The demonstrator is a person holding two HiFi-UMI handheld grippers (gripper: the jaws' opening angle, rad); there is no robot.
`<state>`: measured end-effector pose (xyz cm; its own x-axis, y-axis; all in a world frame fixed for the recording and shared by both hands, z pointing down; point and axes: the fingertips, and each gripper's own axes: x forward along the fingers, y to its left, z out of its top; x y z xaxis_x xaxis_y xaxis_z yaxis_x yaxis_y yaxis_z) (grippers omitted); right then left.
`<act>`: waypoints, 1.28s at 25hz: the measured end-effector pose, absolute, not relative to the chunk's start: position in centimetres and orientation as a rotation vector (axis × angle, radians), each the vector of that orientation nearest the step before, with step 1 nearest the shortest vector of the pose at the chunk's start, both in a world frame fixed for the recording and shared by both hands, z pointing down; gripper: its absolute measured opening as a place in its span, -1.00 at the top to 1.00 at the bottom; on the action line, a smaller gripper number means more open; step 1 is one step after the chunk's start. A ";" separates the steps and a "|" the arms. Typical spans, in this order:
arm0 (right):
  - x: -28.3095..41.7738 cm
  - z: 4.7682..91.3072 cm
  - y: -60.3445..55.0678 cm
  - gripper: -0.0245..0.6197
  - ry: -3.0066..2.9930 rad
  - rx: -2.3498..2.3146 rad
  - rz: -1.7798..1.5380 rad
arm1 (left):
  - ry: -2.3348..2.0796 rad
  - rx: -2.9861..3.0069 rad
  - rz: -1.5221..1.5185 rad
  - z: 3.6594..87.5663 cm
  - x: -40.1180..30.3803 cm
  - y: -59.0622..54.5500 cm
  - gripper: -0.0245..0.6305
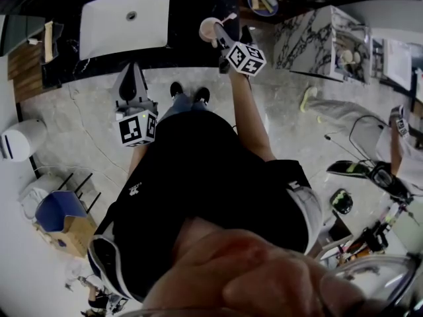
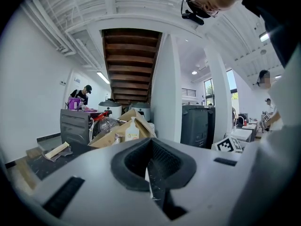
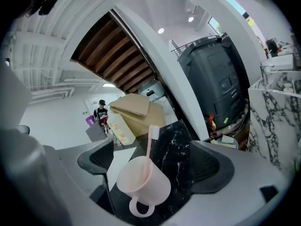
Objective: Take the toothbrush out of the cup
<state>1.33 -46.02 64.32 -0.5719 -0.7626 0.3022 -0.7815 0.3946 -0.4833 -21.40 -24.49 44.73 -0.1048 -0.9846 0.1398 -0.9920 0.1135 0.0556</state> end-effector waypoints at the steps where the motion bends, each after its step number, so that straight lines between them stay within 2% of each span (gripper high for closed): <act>1: 1.1 64.7 -46.3 -0.66 -2.588 1.430 0.934 | -2.234 1.997 0.080 44.8 -21.5 -24.6 0.91; 7: -0.2 66.4 -47.4 -0.63 -2.544 1.373 0.940 | -2.238 1.988 0.086 44.9 -21.8 -24.9 0.91; 8: -0.2 66.5 -47.5 -0.54 -2.529 1.381 0.937 | -2.238 1.985 0.086 45.0 -21.9 -25.0 0.91; 10: 0.0 66.6 -47.9 -0.18 -2.503 1.412 0.937 | -2.238 1.987 0.086 45.1 -22.1 -25.1 0.91; 14: 0.1 66.8 -48.0 0.15 -2.485 1.417 0.939 | -2.237 1.993 0.082 45.4 -22.3 -25.1 0.91; 29: -1.3 66.4 -47.7 0.74 -2.544 1.349 0.925 | -2.217 1.988 0.086 45.7 -22.1 -25.5 0.91; 32: -1.4 66.1 -47.7 0.77 -2.558 1.341 0.918 | -2.218 1.989 0.085 45.6 -22.1 -25.6 0.91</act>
